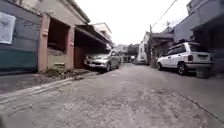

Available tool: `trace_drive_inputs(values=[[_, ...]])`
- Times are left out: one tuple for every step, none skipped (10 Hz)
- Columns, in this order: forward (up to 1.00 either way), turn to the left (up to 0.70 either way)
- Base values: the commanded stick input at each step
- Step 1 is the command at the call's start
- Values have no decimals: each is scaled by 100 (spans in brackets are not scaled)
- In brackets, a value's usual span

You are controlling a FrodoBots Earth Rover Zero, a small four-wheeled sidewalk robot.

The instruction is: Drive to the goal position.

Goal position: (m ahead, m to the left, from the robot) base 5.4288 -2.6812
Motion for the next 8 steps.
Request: trace_drive_inputs(values=[[100, -27], [100, -27], [100, -27], [100, -8], [100, 0], [100, 0], [100, -1], [100, -19]])
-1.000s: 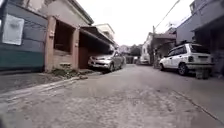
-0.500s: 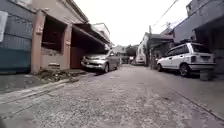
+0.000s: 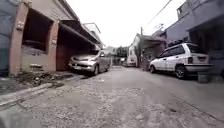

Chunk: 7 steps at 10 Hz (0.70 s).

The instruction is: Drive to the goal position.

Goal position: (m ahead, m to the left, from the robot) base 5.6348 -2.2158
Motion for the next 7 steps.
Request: trace_drive_inputs(values=[[100, -13], [100, 0], [100, 0], [100, 0], [100, 0], [100, 0], [100, 0]])
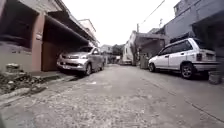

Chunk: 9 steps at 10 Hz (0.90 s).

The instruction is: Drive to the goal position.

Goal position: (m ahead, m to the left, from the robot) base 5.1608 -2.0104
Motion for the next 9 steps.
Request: trace_drive_inputs(values=[[100, 0], [100, 0], [100, 0], [100, 0], [100, 0], [100, -6], [100, -26], [100, -27], [100, -27]])
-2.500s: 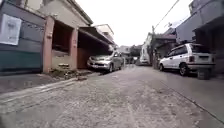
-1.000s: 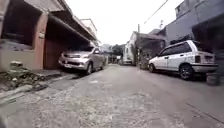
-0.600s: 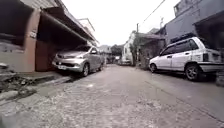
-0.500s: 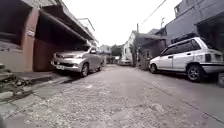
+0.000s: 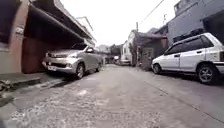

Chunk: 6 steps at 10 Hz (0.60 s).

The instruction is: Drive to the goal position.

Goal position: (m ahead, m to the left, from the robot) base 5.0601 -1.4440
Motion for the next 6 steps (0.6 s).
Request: trace_drive_inputs(values=[[100, -21], [100, -1], [100, 0], [100, 0], [100, 0], [100, 0]])
